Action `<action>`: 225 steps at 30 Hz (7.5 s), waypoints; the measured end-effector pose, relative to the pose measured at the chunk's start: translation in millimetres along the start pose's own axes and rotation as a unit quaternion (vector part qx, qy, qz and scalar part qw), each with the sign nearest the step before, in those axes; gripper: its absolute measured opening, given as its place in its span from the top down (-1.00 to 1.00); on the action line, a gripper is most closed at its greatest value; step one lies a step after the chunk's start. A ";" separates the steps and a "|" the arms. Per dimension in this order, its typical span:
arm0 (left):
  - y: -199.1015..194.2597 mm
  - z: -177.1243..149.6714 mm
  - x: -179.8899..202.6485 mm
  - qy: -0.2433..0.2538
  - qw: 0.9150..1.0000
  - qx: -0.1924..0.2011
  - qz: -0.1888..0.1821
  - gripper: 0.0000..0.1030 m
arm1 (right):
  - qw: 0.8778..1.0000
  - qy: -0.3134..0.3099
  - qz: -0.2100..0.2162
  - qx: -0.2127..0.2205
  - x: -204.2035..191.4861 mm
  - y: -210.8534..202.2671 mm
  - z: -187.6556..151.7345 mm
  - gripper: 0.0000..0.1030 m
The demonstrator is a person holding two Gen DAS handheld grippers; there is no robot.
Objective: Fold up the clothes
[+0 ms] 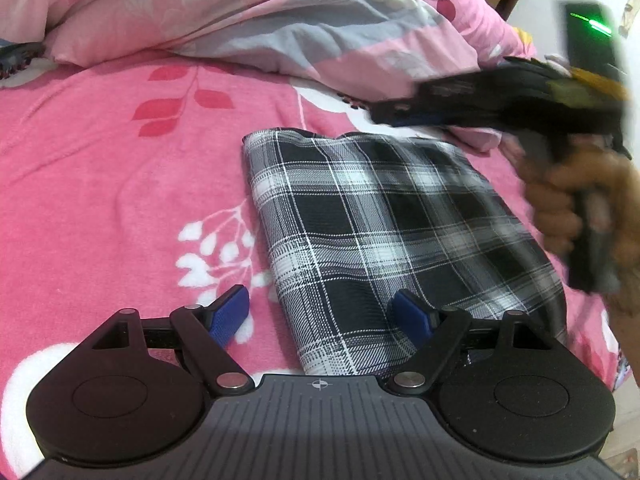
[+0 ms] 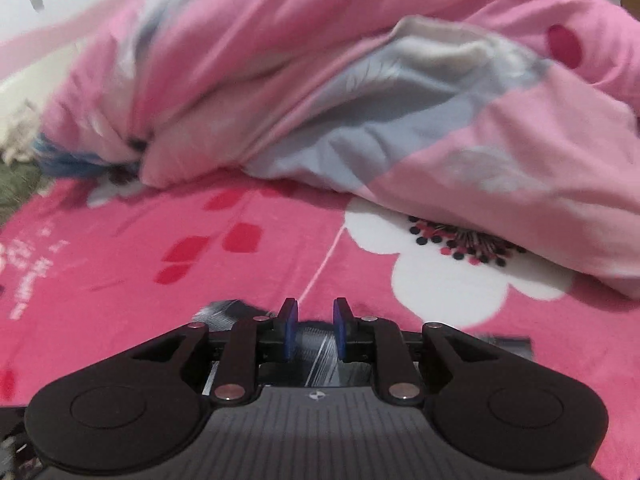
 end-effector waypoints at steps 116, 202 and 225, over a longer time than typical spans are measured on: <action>-3.5 -18.7 32.1 0.050 0.994 0.027 0.095 -0.97 | 0.997 0.012 0.008 0.077 -65.5 -118.4 -166.5 0.34; 40.4 39.5 -16.5 -0.042 0.985 -0.065 -0.156 -0.92 | 0.927 0.261 0.270 -0.009 114.5 -27.6 -112.5 -0.42; 20.5 52.8 7.7 -0.010 0.992 0.021 -0.125 0.54 | 0.971 0.133 0.191 0.054 76.1 -37.1 -73.9 0.39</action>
Point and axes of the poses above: each gripper's, at about its wrist camera, not at the fingertips, and y roughly the way its jaws point, x to its right, z to its top, the point moved 3 cm from there along y, roughly the way its jaws point, and after that the axes turned 11 degrees about -y, right-handed, at the moved point
